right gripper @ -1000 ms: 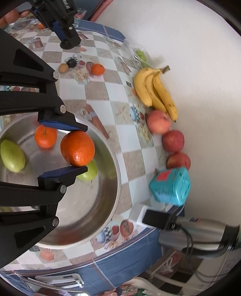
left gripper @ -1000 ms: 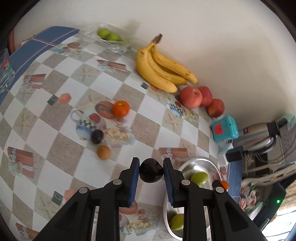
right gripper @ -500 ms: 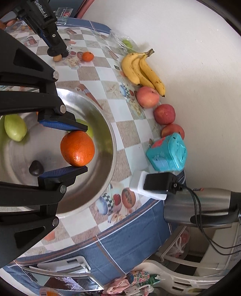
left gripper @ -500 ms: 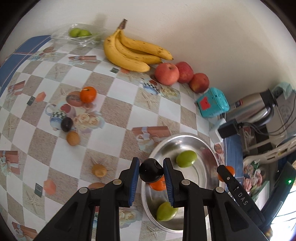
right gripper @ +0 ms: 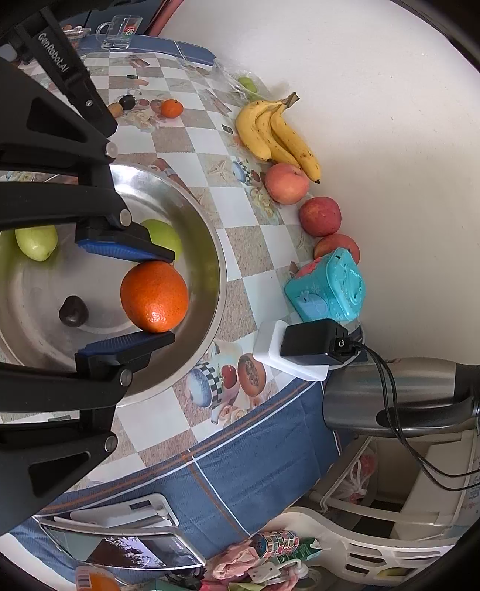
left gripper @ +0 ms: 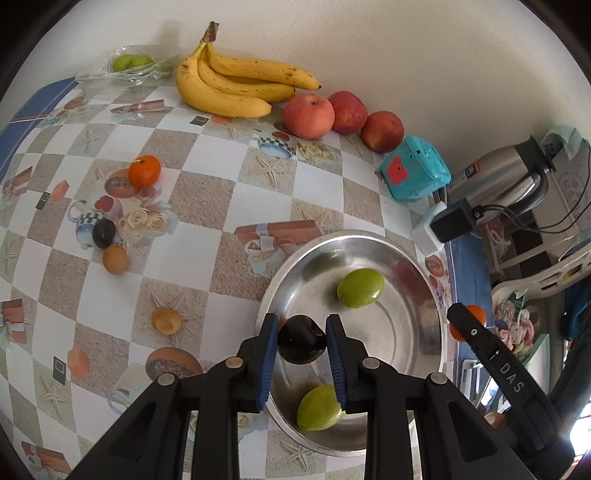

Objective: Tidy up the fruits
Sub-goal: 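Carry the orange and the dark plum over the steel plate with both grippers, then open both grippers to drop the orange and dark plum into the plate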

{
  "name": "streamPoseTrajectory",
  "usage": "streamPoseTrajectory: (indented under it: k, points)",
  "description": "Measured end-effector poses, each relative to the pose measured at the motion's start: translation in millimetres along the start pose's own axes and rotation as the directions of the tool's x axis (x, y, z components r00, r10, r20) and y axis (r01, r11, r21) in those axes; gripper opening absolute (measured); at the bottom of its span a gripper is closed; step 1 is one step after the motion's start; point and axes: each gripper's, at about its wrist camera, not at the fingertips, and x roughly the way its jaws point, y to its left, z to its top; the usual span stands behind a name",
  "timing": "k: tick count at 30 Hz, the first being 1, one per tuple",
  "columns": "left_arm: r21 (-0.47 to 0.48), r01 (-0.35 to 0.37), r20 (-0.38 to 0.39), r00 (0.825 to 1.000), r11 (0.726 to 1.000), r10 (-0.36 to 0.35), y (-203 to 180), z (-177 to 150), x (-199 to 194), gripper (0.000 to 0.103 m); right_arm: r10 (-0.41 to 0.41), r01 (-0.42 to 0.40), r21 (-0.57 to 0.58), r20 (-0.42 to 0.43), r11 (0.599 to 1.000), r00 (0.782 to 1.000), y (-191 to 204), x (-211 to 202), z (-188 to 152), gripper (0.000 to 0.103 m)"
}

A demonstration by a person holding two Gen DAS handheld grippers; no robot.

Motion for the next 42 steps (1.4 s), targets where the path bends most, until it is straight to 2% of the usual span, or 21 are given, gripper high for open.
streamPoseTrajectory:
  k: [16,21,32,37,42]
  points:
    - [0.042,-0.041,-0.080,0.996,0.998,0.044,-6.4,-14.0,30.2,0.028,-0.009,0.008,-0.006,-0.094,1.000,0.996,-2.0,26.7,-12.6,0.038]
    - [0.043,-0.047,-0.100,0.994,0.998,0.051,-5.5,-16.6,36.2,0.028,-0.014,0.013,-0.008,-0.158,1.000,0.987,-0.6,42.7,-21.7,0.038]
    - [0.055,-0.049,-0.128,0.990,0.997,0.055,-7.3,-18.4,40.1,0.030,-0.033,0.027,-0.028,-0.234,0.999,0.972,3.6,58.2,-29.8,0.038]
    - [0.062,-0.042,-0.136,0.990,0.997,0.050,-8.5,-18.2,39.2,0.031,-0.025,0.018,-0.038,-0.207,0.999,0.978,5.4,48.0,-24.0,0.041]
    - [0.055,-0.034,-0.131,0.991,0.998,0.041,-8.6,-15.8,36.4,0.037,-0.022,0.014,-0.046,-0.175,0.999,0.984,8.7,35.3,-16.6,0.041]
